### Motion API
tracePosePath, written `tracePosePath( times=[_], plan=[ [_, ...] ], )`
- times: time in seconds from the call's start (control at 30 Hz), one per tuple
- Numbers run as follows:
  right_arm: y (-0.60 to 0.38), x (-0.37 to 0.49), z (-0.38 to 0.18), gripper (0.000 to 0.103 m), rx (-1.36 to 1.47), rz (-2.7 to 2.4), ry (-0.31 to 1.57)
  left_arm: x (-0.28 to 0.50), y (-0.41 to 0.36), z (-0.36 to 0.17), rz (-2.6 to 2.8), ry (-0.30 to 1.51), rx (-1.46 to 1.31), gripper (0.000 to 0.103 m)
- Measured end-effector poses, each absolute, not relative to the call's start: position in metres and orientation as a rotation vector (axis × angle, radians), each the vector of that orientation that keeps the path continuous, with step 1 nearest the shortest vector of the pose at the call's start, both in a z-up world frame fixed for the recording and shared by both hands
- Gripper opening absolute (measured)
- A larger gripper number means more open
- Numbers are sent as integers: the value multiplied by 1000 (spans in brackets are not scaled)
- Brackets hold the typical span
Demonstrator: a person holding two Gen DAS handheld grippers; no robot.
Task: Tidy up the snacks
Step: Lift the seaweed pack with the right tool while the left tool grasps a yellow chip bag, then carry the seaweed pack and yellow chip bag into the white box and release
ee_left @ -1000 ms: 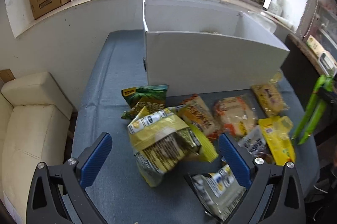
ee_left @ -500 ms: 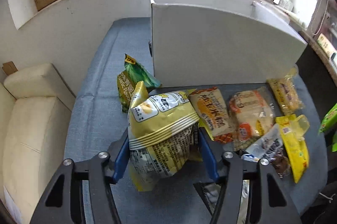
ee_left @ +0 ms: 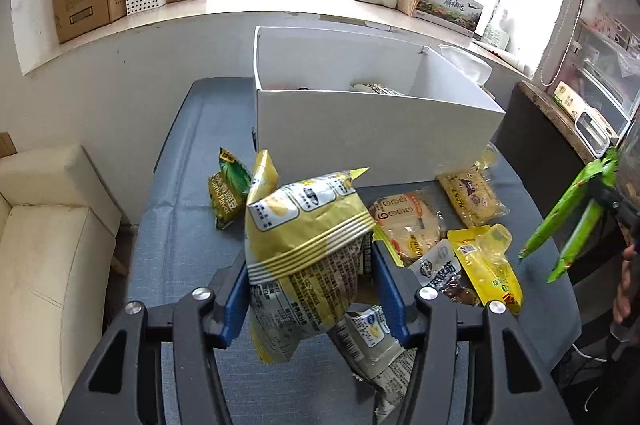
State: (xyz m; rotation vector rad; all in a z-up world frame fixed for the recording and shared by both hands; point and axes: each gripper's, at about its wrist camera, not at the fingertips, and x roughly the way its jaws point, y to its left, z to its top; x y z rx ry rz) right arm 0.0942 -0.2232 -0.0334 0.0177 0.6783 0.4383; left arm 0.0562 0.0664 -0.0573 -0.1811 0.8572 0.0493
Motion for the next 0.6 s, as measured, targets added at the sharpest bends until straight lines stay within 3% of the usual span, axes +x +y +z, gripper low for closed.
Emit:
tracePosePath(
  times=[0.13, 0.27, 0.3, 0.33, 0.37, 0.4, 0.47, 0.5, 0.53, 0.6],
  plan=[
    [-218, 106, -52, 80, 27, 463, 730, 59, 63, -55, 33, 856, -169, 61],
    [-214, 103, -58, 76, 2, 470, 708, 58, 63, -55, 29, 856, -170, 61],
    [-211, 102, -59, 53, -24, 468, 715, 58, 63, -55, 27, 855, -171, 61],
    [-207, 103, -61, 19, -55, 455, 730, 58, 62, -56, 29, 858, -169, 61],
    [-203, 107, -66, 13, -93, 427, 759, 59, 62, -56, 32, 859, -168, 61],
    [-202, 111, -72, 13, -119, 402, 786, 59, 61, -56, 32, 859, -168, 61],
    [-206, 116, -79, 33, -104, 402, 796, 58, 60, -56, 20, 856, -167, 61],
    [-209, 118, -82, 77, -83, 411, 804, 57, 60, -56, 16, 856, -164, 61],
    [-211, 120, -86, 103, -77, 424, 810, 58, 59, -56, 14, 858, -160, 61],
    [-215, 123, -90, 103, -98, 442, 788, 58, 57, -56, 4, 862, -154, 61]
  ],
)
